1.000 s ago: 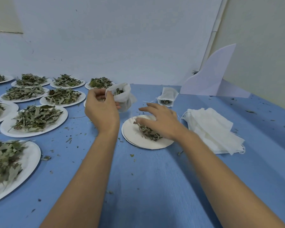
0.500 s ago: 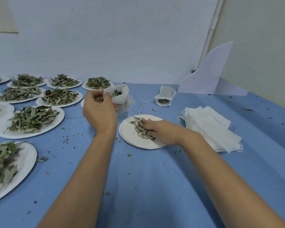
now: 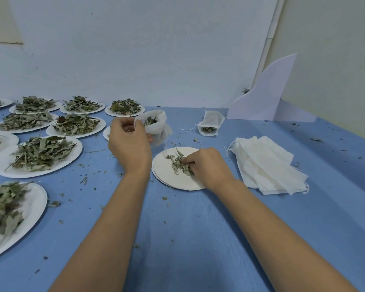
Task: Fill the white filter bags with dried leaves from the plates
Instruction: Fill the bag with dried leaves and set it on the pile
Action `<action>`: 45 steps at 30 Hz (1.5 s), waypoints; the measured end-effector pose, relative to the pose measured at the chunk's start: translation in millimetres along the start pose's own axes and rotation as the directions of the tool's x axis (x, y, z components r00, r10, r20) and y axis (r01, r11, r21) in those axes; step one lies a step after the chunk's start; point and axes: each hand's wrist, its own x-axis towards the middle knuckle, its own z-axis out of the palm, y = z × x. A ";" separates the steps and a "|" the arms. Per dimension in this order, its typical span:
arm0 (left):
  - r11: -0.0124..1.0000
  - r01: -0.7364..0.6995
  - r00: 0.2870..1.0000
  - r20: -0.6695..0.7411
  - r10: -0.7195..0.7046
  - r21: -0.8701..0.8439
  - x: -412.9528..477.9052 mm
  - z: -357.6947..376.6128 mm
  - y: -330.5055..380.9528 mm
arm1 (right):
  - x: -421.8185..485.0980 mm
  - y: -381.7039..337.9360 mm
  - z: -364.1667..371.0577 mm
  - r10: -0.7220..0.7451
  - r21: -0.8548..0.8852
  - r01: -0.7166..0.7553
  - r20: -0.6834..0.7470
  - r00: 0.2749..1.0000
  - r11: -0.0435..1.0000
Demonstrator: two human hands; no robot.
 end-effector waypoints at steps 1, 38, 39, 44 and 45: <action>1.000 0.000 1.000 0.001 0.000 -0.008 -0.9 0.8 0.2 | -0.2 0.6 0.6 0.008 0.028 -0.007 -0.023 1.000 1.000; 0.909 -0.388 0.739 0.642 0.206 0.154 -39.5 15.6 -8.1 | 6.8 -1.7 -53.4 0.500 0.699 -0.342 -0.025 0.866 0.628; 0.895 -0.417 0.714 0.666 0.215 0.157 -41.1 16.5 -9.0 | 7.1 -2.4 -53.3 0.496 0.693 -0.339 -0.031 0.868 0.636; 0.907 -0.399 0.662 0.726 0.184 0.134 -43.4 17.6 -8.0 | 5.8 0.1 -55.3 0.532 0.805 -0.349 0.048 0.845 0.481; 0.925 -0.359 0.664 0.730 0.161 0.123 -43.9 17.5 -6.8 | 5.0 -0.6 -54.7 0.535 0.833 -0.336 0.058 0.843 0.439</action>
